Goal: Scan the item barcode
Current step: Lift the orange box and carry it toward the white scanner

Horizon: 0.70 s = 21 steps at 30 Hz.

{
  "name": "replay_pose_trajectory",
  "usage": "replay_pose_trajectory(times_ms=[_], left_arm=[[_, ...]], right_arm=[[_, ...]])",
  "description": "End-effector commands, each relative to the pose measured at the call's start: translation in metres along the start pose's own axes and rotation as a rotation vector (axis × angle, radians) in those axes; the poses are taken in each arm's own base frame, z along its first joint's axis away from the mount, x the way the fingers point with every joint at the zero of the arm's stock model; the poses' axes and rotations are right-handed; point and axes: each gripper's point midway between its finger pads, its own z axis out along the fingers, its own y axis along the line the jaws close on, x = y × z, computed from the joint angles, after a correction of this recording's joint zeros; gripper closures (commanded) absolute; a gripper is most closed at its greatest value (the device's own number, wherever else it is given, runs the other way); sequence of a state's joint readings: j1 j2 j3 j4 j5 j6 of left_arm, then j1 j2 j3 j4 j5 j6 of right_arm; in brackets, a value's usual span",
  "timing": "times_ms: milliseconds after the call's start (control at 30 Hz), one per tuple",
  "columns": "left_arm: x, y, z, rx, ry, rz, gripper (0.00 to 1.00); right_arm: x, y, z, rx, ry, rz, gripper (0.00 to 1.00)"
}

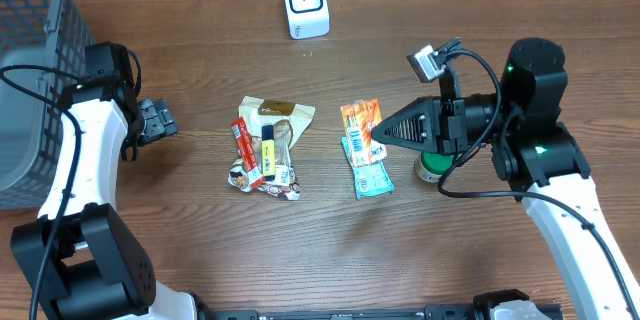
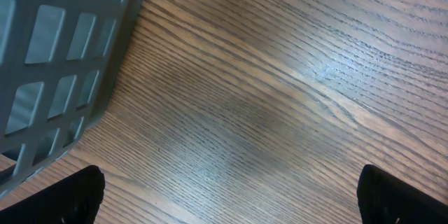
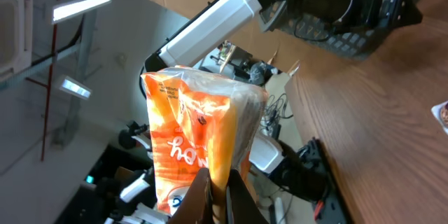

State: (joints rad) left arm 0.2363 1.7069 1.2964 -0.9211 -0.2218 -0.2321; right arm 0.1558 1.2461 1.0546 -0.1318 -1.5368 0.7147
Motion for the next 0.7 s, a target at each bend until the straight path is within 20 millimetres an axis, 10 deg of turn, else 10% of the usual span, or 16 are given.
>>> replay_pose_trajectory(times_ms=[0, 200, 533, 667], left_arm=[[-0.008, 0.003, -0.01, -0.006, -0.036, 0.004, 0.0], [-0.008, 0.003, -0.01, -0.006, -0.036, 0.004, 0.0], [-0.008, 0.003, -0.01, -0.006, -0.036, 0.004, 0.0], [-0.008, 0.003, -0.01, -0.006, -0.036, 0.004, 0.0]], right_arm=[[0.003, 0.009, -0.001, -0.021, 0.021, 0.014, 0.96], [-0.005, -0.009, -0.001, 0.036, -0.034, -0.029, 0.96], [0.011, -0.172, -0.047, 0.865, -0.155, 0.05, 0.96], [0.013, -0.196, -0.054, 1.011, -0.131, 0.033, 0.96]])
